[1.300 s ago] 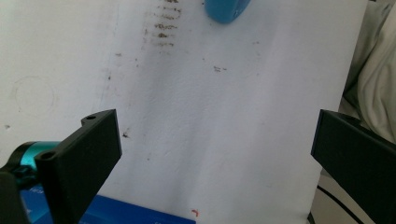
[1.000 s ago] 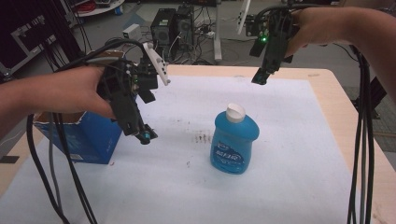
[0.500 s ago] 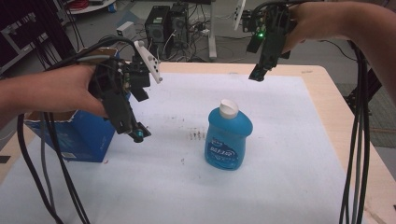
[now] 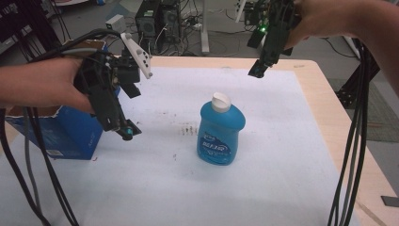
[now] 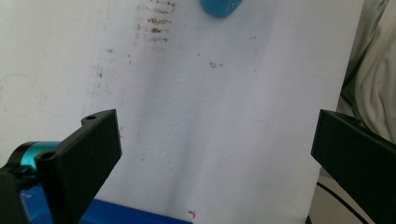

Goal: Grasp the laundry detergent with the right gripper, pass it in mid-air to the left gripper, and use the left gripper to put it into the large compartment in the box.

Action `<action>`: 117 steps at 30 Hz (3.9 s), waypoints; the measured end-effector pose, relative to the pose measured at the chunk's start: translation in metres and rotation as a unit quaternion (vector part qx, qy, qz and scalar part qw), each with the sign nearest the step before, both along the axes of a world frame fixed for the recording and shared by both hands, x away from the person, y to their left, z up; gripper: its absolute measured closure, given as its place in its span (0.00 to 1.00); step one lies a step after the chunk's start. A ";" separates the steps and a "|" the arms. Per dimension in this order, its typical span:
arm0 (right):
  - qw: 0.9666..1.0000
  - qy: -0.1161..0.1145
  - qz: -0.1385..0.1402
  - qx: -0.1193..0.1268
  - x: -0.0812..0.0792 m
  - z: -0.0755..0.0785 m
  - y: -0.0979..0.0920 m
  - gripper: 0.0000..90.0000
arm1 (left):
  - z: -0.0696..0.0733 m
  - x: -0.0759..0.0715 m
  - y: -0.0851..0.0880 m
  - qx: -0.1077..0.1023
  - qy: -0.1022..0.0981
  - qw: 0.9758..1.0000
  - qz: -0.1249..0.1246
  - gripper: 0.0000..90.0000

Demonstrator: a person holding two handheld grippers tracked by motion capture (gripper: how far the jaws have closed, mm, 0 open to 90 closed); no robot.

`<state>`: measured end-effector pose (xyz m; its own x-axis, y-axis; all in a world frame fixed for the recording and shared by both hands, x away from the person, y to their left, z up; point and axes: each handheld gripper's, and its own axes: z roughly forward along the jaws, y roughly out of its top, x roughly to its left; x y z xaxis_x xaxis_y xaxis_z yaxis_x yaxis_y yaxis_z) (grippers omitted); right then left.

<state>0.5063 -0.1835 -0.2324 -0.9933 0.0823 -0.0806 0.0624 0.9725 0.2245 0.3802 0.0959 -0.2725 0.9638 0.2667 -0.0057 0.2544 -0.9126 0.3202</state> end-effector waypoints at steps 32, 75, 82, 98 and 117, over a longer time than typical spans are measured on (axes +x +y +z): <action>0.987 0.004 -0.064 0.150 -0.088 -0.043 -0.066 0.02 | -0.009 0.005 -0.013 0.003 0.004 1.000 -0.025 0.02; 0.944 0.004 -0.116 0.309 -0.124 -0.132 -0.080 0.02 | -0.016 0.010 -0.019 0.001 0.006 0.999 -0.036 0.02; 0.941 0.007 -0.107 0.320 -0.123 -0.138 -0.067 0.02 | -0.017 0.010 -0.019 0.003 0.006 0.999 -0.035 0.02; 0.935 0.012 -0.089 0.344 -0.118 -0.154 -0.038 0.02 | -0.020 0.013 -0.019 0.002 0.009 0.999 -0.036 0.02; 0.918 0.015 -0.084 0.387 -0.113 -0.168 -0.023 0.02 | -0.021 0.015 -0.018 -0.001 0.010 0.999 -0.034 0.02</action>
